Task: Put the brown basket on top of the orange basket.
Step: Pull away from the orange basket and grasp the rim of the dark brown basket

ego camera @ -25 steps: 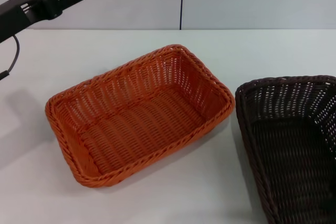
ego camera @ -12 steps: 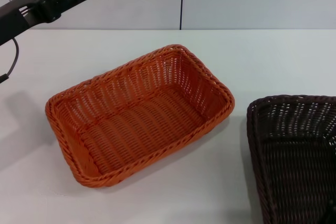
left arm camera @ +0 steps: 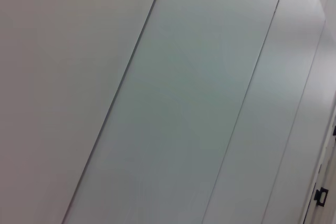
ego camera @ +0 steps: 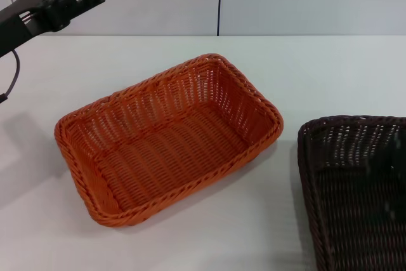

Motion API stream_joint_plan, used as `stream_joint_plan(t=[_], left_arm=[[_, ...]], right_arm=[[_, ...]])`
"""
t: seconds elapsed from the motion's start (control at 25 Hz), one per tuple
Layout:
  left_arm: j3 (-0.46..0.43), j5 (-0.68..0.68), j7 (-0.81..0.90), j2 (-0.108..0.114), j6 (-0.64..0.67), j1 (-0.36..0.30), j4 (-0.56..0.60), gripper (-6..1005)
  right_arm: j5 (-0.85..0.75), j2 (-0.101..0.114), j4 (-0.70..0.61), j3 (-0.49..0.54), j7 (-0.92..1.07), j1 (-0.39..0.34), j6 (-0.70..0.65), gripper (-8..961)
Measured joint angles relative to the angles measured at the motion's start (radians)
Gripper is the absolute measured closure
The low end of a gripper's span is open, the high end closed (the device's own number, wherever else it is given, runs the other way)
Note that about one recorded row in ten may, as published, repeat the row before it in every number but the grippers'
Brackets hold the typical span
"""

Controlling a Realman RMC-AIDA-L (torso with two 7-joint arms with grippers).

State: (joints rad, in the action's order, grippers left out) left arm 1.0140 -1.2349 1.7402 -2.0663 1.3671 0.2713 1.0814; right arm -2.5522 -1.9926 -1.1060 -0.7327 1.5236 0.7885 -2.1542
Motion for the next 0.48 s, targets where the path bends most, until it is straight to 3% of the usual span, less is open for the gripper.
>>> stream_joint_plan(t=[0.2, 0.36, 0.48], left_arm=[[-0.005, 0.001, -0.001, 0.000, 0.001, -0.003, -0.002, 170], [-0.008, 0.001, -0.001, 0.001, 0.001, -0.003, -0.003, 170], [-0.008, 0.001, -0.001, 0.001, 0.001, -0.003, -0.004, 170]], right_arm=[[-0.008, -0.006, -0.161, 0.013, 0.050, -0.017, 0.094, 366], [-0.028, 0.022, -0.219, 0.015, 0.071, -0.022, 0.172, 323], [-0.054, 0.023, -0.218, 0.014, 0.069, -0.022, 0.216, 298]])
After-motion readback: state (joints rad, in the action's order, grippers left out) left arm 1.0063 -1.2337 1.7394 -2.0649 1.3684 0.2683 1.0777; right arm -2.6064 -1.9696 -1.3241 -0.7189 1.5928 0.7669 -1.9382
